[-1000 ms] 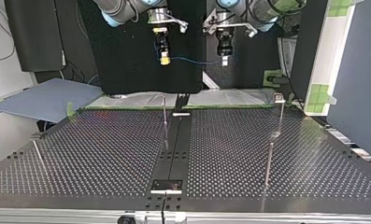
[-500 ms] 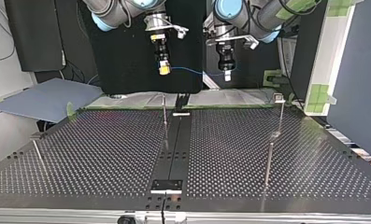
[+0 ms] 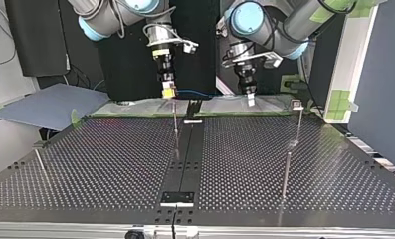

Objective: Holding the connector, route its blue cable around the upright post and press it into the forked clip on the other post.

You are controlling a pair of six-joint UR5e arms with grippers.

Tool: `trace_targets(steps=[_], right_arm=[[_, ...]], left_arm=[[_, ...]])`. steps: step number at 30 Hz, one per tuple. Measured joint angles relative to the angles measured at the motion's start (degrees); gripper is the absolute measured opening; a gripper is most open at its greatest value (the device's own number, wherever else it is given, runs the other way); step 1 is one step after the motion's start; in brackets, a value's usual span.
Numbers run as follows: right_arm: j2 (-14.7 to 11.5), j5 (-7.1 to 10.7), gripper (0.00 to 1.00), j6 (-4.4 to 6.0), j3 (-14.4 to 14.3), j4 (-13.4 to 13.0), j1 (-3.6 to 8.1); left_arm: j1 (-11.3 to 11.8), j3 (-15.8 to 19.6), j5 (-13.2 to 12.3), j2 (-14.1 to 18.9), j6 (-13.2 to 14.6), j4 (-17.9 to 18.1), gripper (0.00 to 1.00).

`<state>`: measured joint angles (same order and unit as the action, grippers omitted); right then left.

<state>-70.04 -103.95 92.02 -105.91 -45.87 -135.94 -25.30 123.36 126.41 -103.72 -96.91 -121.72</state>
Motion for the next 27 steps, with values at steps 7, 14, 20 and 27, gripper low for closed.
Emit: trace_targets(steps=[7, 14, 20, 27], right_arm=[[-2.6, 3.16, 0.0, -0.46, 3.18, 2.99, 0.99], [-2.1, 6.52, 0.0, -0.82, 6.54, 5.78, 0.87], [0.07, 9.01, 0.0, -1.87, 9.33, 8.49, 0.37], [2.73, 10.37, 0.0, -2.45, 12.36, 11.22, -0.22]], left_arm=[[3.39, -1.39, -2.46, 3.52, 0.25, -3.52, 0.0], [6.74, -1.9, -2.75, 6.88, 0.05, -6.88, 0.0], [9.37, -3.34, -2.65, 9.51, -0.81, -9.54, 0.0], [12.46, -6.29, -2.51, 12.6, -1.68, -12.59, 0.0]])
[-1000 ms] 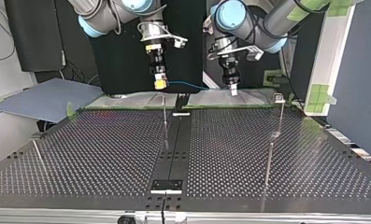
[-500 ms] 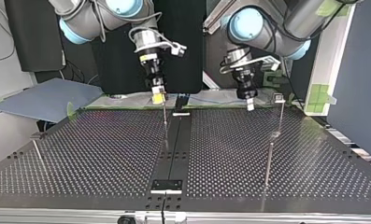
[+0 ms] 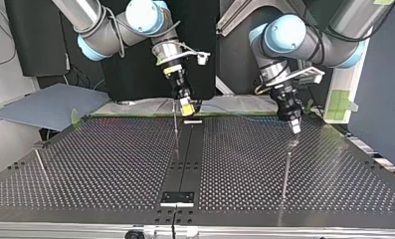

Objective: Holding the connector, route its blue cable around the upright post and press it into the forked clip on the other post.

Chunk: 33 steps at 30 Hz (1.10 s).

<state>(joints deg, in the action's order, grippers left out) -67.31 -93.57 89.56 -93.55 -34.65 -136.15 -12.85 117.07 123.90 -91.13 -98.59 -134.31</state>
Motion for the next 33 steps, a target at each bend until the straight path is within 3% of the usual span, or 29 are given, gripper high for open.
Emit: trace_targets(steps=[11, 20, 27, 33], right_arm=[[0.61, 0.39, 0.0, -0.13, 5.41, 3.67, -0.12], [0.65, 1.26, 0.0, -0.37, 10.01, 6.07, -0.19], [0.69, 1.62, 0.0, -0.43, 13.45, 7.9, -0.21], [0.72, 2.13, 0.0, -0.39, 16.17, 8.9, -0.04]], left_arm=[[5.61, -5.71, -1.19, 5.75, -0.45, -5.76, 0.0], [7.12, -8.85, -4.72, 10.27, -0.48, -10.49, 0.0], [7.91, -9.75, -7.67, 10.06, -0.83, -13.52, 0.0], [8.65, -11.4, -10.59, 7.56, -1.05, -15.83, 0.0]])
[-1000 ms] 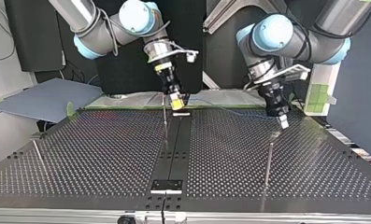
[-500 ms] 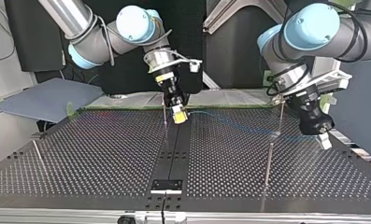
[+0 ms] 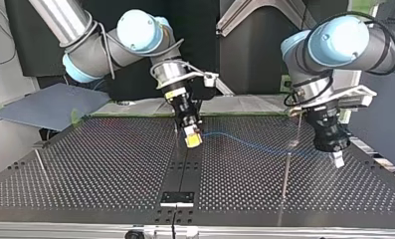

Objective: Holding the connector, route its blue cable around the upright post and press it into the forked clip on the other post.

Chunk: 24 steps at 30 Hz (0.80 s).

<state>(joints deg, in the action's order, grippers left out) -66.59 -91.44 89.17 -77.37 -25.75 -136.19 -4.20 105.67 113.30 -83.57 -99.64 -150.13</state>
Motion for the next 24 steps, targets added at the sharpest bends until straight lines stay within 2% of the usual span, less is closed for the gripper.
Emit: trace_targets(steps=[6, 14, 19, 24], right_arm=[[0.04, 0.45, 0.0, 0.12, 2.75, 0.23, 0.31], [0.5, 0.86, 0.0, 0.31, 6.5, 0.58, 0.57], [1.97, 0.51, 0.0, -0.16, 8.91, 2.38, 0.2], [2.79, 0.39, 0.0, -0.16, 11.66, 3.51, 0.2]], left_arm=[[0.46, -1.25, -1.43, -1.76, -0.17, -0.53, 0.0], [1.75, -4.9, -2.56, -4.76, -0.83, -1.15, 0.0], [2.81, -6.82, -3.26, -6.24, -1.08, -2.01, 0.0], [4.63, -7.57, -4.56, -6.72, -1.88, -2.39, 0.0]])
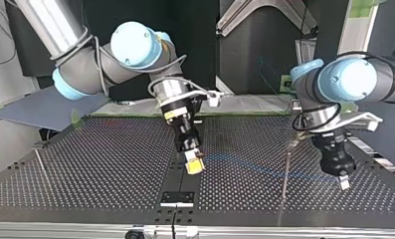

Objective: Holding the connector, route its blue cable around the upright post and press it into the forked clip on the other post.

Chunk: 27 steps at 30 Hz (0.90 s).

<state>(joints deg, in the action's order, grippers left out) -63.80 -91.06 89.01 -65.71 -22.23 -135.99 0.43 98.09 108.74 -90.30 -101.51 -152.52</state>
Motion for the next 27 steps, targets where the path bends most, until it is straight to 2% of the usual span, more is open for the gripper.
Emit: trace_targets(steps=[4, 8, 20, 27], right_arm=[[1.21, -0.27, 0.0, -0.01, 2.23, 0.43, 0.15], [2.71, -0.44, 0.0, -0.02, 2.85, 0.4, 0.26], [6.94, -0.47, 0.0, 0.05, 2.99, -0.23, 0.4], [9.22, -0.55, 0.0, 0.04, 2.99, -0.15, 0.48]], left_arm=[[2.33, -0.04, -2.06, -0.12, -0.28, -0.6, 0.0], [3.82, -0.23, -3.7, -1.14, -0.24, -0.92, 0.0], [4.18, -0.61, -8.0, -6.96, 0.33, -0.95, 0.0], [4.44, -0.71, -9.0, -10.06, 0.62, -0.87, 0.0]])
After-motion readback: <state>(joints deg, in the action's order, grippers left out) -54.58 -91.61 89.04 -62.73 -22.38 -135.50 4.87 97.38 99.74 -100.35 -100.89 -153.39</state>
